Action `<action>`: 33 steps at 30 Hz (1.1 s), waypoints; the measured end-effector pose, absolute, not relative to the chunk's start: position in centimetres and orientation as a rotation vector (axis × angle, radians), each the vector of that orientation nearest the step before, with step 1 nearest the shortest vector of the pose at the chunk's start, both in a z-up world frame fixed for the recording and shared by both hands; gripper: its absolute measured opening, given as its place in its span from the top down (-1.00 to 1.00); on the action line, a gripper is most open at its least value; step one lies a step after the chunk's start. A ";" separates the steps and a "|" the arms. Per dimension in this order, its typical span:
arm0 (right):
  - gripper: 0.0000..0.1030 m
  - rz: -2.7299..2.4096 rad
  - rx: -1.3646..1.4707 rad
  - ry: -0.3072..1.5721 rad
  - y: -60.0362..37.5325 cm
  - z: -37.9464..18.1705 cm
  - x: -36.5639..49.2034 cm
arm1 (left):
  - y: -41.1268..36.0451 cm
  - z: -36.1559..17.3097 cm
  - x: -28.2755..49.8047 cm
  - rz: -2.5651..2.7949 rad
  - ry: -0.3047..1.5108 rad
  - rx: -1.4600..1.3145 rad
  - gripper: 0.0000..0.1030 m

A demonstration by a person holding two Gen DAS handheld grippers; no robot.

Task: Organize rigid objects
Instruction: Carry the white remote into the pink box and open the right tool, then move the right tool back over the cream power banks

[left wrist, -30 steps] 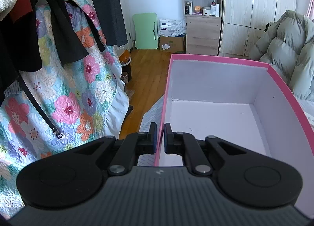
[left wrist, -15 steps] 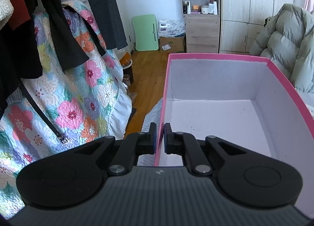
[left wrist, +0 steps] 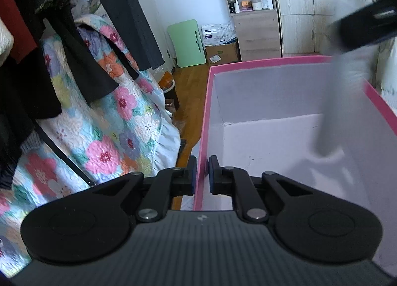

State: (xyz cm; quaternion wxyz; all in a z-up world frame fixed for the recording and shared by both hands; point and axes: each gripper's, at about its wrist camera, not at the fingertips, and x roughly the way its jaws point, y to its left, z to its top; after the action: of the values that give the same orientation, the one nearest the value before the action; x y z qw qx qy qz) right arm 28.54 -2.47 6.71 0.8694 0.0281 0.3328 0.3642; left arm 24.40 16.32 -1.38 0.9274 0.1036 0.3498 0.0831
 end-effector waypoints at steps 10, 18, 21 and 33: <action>-0.19 0.825 0.094 0.744 4.1 2.3 33.4 | 16.3 -1.3 24.3 0.168 0.715 0.205 0.83; -0.19 0.796 0.039 0.843 4.3 0.0 32.4 | 16.7 -1.2 24.1 0.160 0.701 0.179 0.83; -0.18 0.815 -0.005 0.871 4.0 0.5 31.8 | 16.9 -1.3 24.1 0.157 0.698 0.170 0.83; -0.18 0.859 -0.213 0.916 2.2 -0.6 26.9 | 17.1 -1.1 24.0 0.154 0.696 0.162 0.83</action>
State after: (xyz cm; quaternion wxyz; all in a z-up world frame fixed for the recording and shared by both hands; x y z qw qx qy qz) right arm 26.95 2.24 -0.56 0.8040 -0.0992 0.4278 0.4009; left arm 24.05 17.10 -1.14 0.9340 0.0792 0.3401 0.0755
